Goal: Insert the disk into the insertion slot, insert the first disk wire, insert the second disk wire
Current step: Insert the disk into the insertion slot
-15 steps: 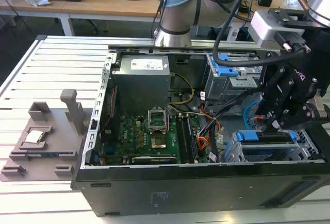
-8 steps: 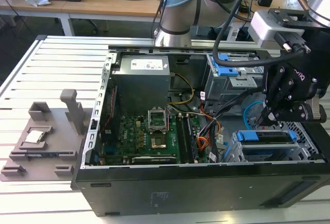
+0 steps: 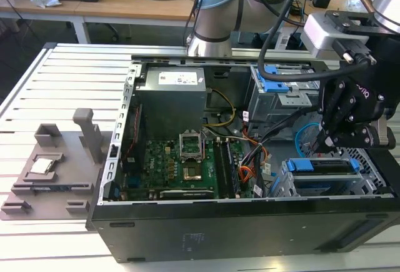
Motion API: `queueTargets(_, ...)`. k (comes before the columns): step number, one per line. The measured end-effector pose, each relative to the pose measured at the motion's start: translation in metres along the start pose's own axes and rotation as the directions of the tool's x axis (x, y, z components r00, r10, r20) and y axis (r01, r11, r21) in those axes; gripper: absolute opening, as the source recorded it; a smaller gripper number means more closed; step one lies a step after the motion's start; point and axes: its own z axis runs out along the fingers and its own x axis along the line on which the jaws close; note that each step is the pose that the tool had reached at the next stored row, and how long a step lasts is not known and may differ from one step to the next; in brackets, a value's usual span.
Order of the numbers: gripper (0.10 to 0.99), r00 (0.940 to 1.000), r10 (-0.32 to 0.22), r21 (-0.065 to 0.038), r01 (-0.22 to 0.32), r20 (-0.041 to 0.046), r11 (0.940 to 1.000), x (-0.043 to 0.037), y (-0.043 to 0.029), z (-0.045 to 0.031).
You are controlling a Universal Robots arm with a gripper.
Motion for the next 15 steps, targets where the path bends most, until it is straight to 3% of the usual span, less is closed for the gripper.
queueTargets(3,0.106,1.0,0.0,0.0,0.0,0.0003,1.0,0.0,-0.002,0.0001)
queueTargets(8,0.106,1.0,0.0,0.0,0.0,0.0001,1.0,-0.0021,-0.0181,-0.0006)
queueTargets(12,0.106,1.0,0.0,-0.001,0.0,0.0002,1.0,-0.0025,-0.0268,-0.0002)
queueTargets(15,0.106,1.0,0.0,-0.004,0.0,-0.0001,1.0,-0.0026,-0.0316,0.0046)
